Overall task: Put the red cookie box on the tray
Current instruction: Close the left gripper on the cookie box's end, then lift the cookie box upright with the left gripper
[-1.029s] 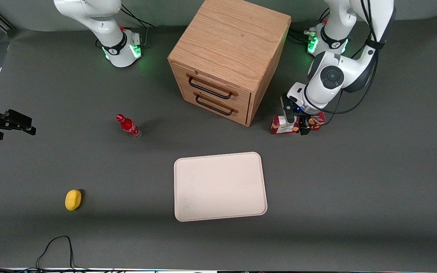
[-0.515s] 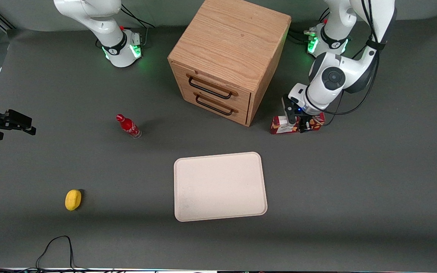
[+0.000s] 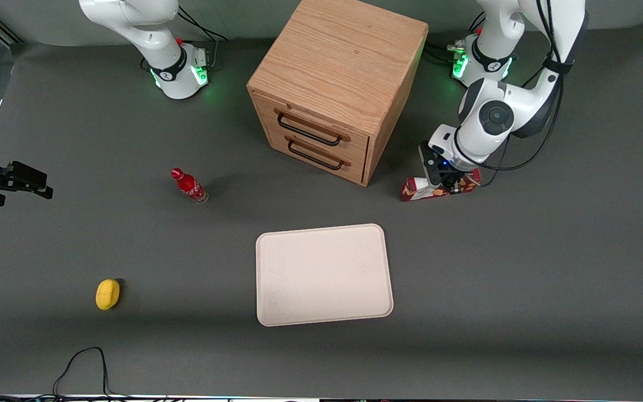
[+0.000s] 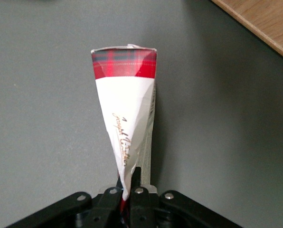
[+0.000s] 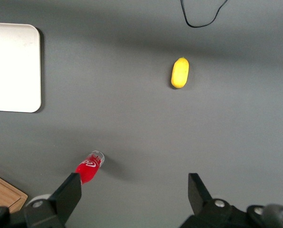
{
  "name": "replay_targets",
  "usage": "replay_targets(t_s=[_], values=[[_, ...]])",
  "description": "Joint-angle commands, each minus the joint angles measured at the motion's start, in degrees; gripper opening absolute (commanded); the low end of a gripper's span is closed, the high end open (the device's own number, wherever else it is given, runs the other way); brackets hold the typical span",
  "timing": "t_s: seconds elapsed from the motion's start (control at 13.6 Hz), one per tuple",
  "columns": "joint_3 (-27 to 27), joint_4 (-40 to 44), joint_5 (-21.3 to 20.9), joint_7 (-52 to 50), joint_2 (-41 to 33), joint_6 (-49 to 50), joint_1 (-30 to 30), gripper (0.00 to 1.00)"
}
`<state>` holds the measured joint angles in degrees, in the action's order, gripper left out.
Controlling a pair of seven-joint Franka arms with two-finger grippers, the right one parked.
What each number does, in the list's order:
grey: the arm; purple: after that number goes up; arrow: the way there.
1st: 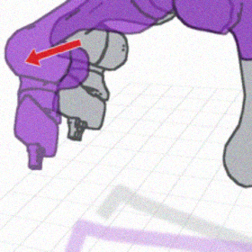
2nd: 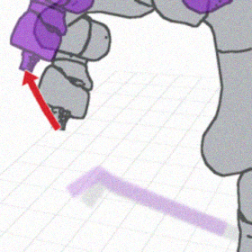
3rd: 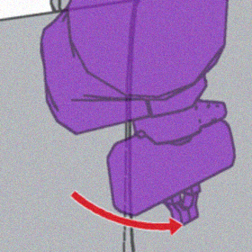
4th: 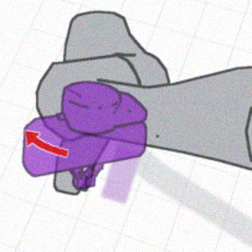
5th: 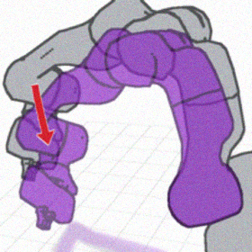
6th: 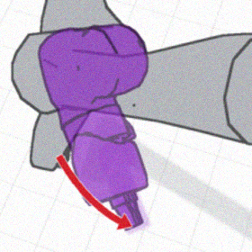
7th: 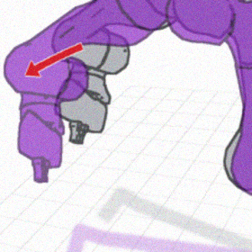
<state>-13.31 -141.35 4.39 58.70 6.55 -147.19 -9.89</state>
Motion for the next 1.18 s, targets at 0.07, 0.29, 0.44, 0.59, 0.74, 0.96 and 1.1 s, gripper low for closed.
replay_targets(t_s=[0.07, 0.29, 0.44, 0.59, 0.74, 0.96, 1.1], values=[[0.0, 10.3, 0.1, -8.1, -8.3, 24.4, 0.0, 0.00], [2.0, 25.9, -1.1, -14.1, -9.4, 43.9, 0.7, 0.00], [2.1, 37.9, -3.6, -15.3, -8.8, 53.6, 0.8, 0.00], [3.9, 47.6, -3.9, -16.1, -7.8, 61.2, 0.8, 0.00], [4.3, 51.2, -4.3, -18.8, -7.4, 63.2, 1.4, 0.00], [4.3, 51.9, -4.3, -21.7, -7.3, 62.9, 2.0, 0.00], [4.3, 52.2, -4.2, -31.2, -7.2, 62.5, 1.9, 0.00]])
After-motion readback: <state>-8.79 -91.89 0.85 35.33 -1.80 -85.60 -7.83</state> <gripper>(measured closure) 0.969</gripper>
